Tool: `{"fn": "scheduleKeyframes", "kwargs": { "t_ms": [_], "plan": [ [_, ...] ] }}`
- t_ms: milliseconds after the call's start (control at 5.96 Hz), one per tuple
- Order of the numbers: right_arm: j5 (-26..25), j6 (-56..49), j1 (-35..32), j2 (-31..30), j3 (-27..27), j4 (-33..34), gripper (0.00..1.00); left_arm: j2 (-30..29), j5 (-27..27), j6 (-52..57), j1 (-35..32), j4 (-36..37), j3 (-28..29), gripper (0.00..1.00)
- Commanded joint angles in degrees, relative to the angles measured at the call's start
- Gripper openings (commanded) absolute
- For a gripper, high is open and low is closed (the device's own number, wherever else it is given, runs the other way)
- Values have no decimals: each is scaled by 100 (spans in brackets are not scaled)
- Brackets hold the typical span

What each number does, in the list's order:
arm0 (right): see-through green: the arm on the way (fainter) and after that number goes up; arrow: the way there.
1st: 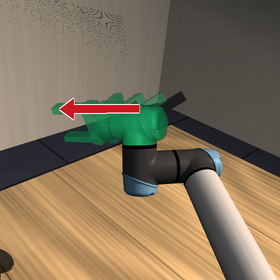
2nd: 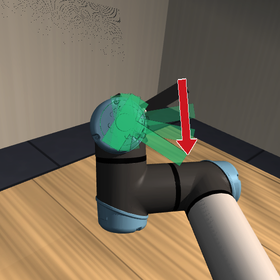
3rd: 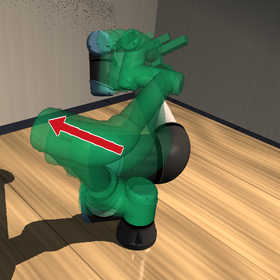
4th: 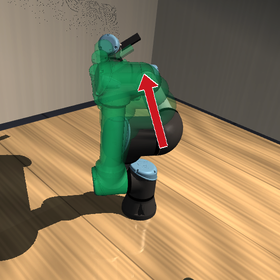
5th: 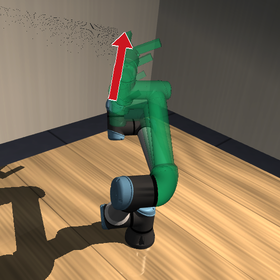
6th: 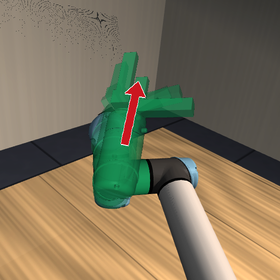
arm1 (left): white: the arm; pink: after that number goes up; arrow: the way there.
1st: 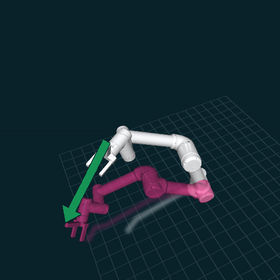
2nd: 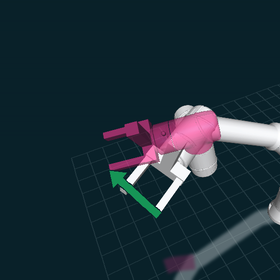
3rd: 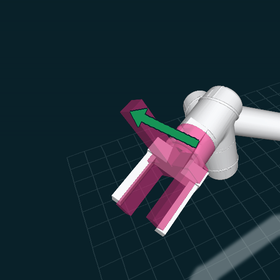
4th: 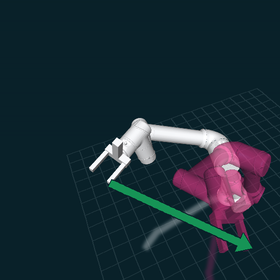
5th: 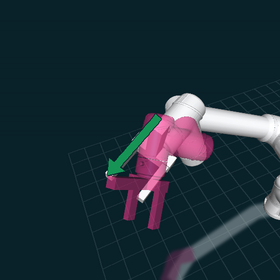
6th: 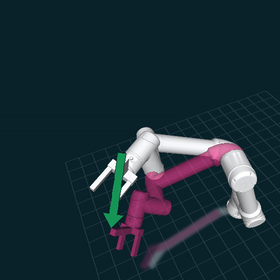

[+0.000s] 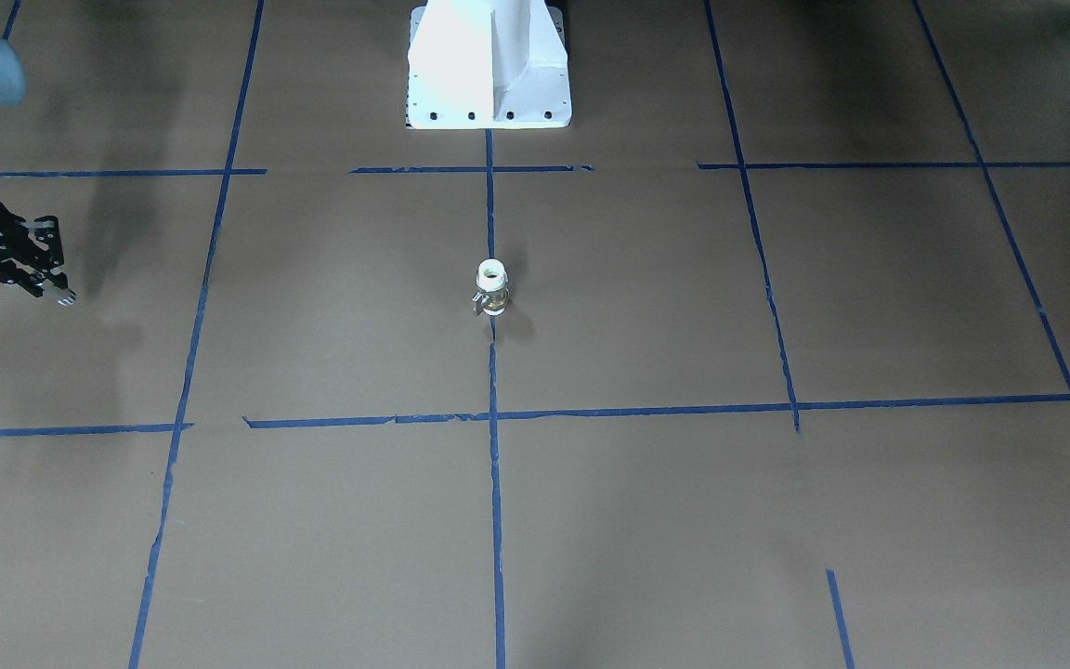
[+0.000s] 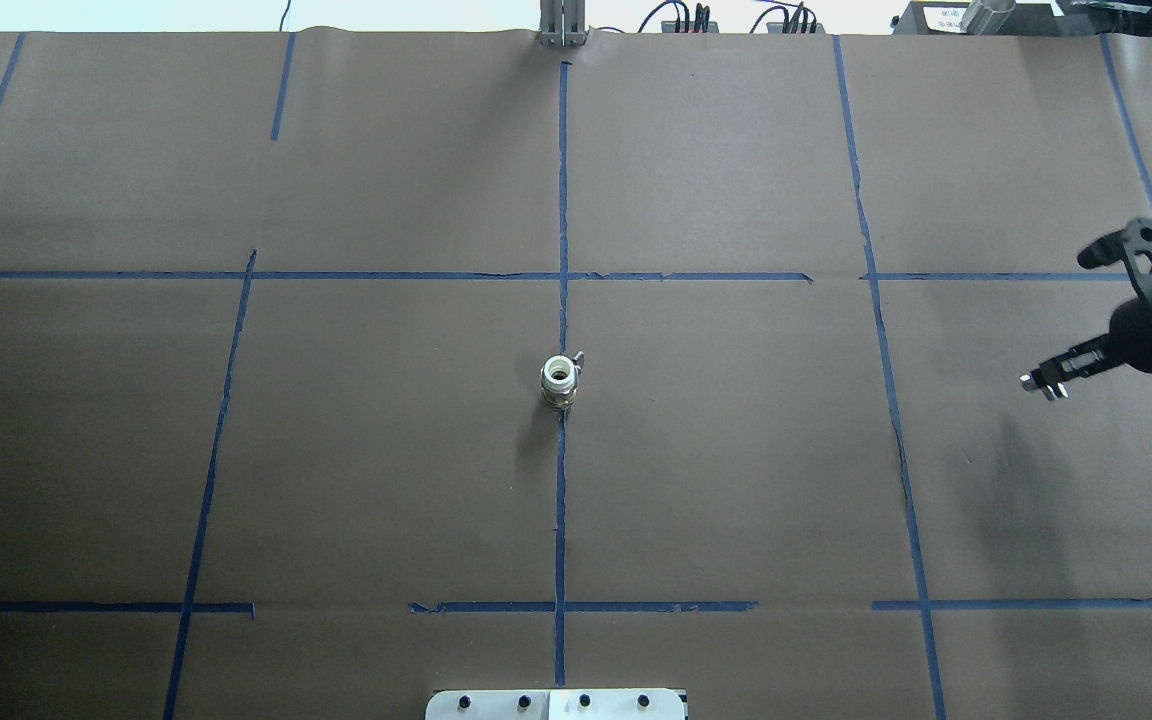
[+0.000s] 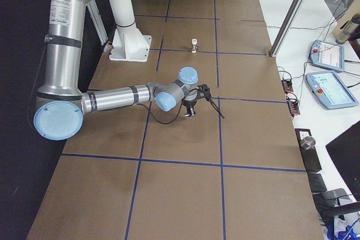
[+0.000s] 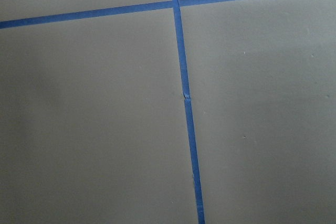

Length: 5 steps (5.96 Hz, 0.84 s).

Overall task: Assemble PPR valve and pipe with both arms
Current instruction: 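Carry the chrome valve with the right gripper above the white fitting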

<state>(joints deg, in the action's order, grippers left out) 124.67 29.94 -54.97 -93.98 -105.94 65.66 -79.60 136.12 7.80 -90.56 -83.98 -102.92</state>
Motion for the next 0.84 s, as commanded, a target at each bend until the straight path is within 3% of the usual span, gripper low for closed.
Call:
{"fn": "scheduleKeyframes", "kwargs": {
  "t_ms": [0, 168, 503, 671],
  "plan": [
    [5, 396, 65, 1522, -434, 1964, 0, 15, -137, -271, -6, -126, 18, 100],
    [-47, 712, 336, 2393, -567, 2934, 0, 119, -200, -122, -6, -467, 18, 100],
    [-432, 2262, 1256, 3495, -508, 3233, 0, 200, -191, -182, 3, -778, 18, 100],
    [-922, 2889, 1783, 3953, -394, 3260, 0, 200, -191, -191, 3, -778, 18, 100]
  ]
}}
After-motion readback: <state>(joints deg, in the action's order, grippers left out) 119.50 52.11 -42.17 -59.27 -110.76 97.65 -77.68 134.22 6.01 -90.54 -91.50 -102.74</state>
